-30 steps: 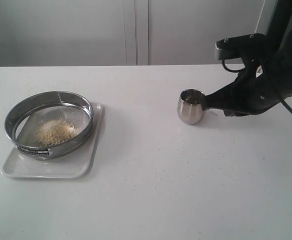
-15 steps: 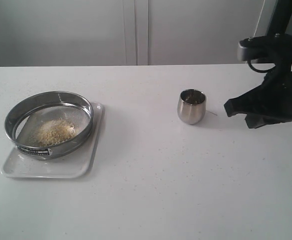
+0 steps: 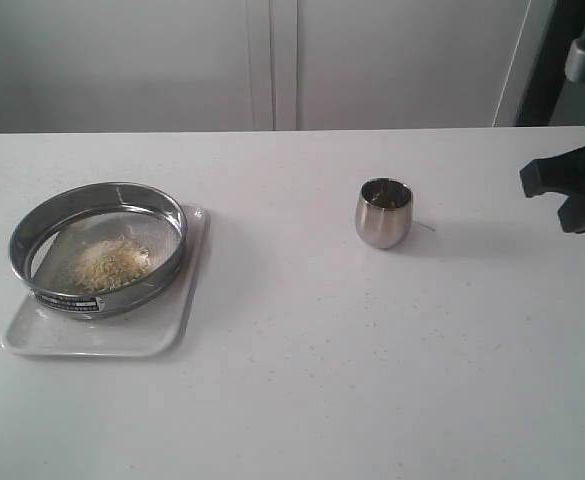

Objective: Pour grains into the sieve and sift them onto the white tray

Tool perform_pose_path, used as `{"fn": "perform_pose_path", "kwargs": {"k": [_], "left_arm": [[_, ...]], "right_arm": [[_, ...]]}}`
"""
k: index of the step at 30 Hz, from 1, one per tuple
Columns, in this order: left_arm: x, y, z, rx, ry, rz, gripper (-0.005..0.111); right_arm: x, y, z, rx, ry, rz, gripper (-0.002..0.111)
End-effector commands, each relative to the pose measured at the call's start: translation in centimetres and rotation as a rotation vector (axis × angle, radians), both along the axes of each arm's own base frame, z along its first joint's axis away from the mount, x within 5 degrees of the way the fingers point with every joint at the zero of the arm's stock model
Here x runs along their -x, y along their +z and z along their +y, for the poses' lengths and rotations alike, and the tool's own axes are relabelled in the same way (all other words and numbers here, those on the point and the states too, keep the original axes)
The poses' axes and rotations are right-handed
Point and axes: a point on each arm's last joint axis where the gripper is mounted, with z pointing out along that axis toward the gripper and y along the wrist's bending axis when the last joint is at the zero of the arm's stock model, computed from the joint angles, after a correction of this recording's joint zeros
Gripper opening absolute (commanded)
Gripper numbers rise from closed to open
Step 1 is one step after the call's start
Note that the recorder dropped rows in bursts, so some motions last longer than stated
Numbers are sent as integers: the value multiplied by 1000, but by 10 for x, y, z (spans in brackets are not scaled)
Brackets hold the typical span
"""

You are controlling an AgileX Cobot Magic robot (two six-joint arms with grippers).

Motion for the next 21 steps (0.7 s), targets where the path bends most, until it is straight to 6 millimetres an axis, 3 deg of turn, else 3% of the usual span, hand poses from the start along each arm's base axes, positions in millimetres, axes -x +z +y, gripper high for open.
{"fn": "perform_pose_path", "kwargs": {"k": [1,21], "left_arm": [[1,-3,0,10,4,12,0],[1,-3,0,10,4,12,0]], "right_arm": [[11,12,-5,20,-15,-50,0],[16,20,-5,11,-17,-91,0]]}}
